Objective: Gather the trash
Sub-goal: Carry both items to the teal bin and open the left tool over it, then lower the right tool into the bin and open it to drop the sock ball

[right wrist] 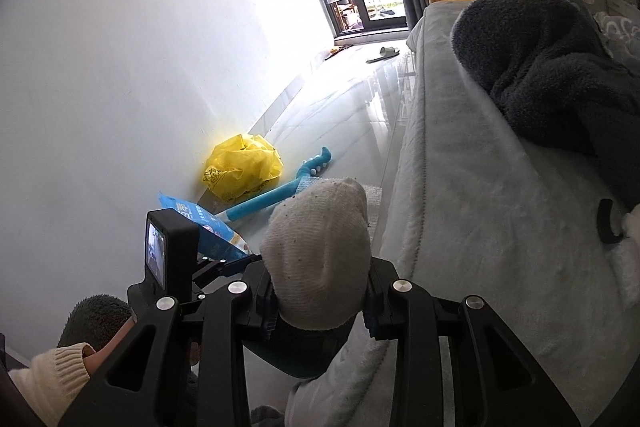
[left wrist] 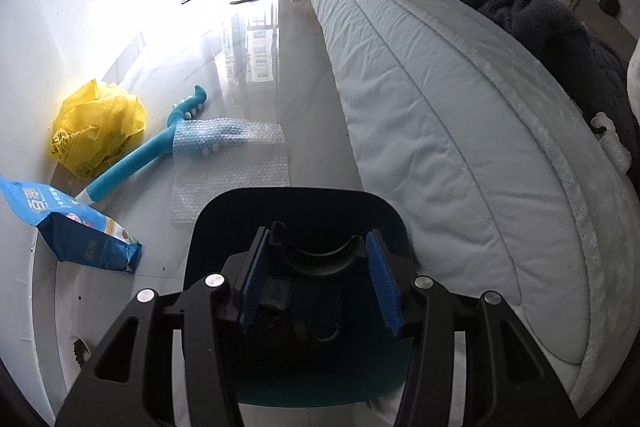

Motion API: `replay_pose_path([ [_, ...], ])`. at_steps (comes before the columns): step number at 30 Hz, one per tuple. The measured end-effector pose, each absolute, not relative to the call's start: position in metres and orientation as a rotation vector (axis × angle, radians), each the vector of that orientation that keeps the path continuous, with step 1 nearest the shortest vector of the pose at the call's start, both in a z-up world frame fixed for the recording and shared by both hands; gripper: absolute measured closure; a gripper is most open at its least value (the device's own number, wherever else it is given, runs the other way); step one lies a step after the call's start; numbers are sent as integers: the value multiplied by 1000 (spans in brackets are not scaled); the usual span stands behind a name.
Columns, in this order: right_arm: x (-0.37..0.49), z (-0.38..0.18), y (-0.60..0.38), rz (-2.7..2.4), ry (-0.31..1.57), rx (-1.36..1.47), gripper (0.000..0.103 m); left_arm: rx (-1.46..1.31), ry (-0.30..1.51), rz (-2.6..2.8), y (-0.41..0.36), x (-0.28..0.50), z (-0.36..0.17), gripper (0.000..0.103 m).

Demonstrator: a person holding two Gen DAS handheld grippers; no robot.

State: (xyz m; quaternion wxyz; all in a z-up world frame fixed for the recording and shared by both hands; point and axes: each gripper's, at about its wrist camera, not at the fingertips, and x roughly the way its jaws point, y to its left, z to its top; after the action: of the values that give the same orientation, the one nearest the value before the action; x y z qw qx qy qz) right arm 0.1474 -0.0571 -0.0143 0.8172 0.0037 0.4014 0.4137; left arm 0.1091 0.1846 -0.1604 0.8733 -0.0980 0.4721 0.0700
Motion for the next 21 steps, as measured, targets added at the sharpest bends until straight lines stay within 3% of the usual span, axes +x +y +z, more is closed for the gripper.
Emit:
replay_pose_path([
  [6, 147, -23, -33, 908, 879, -18, 69, -220, 1034, 163, 200, 105, -173, 41],
  [14, 147, -40, 3, 938, 923, -63, 70, -220, 1052, 180, 215, 97, -175, 15],
  [21, 152, -58, 26, 944, 972, -86, 69, -262, 991, 199, 238, 83, -158, 10],
])
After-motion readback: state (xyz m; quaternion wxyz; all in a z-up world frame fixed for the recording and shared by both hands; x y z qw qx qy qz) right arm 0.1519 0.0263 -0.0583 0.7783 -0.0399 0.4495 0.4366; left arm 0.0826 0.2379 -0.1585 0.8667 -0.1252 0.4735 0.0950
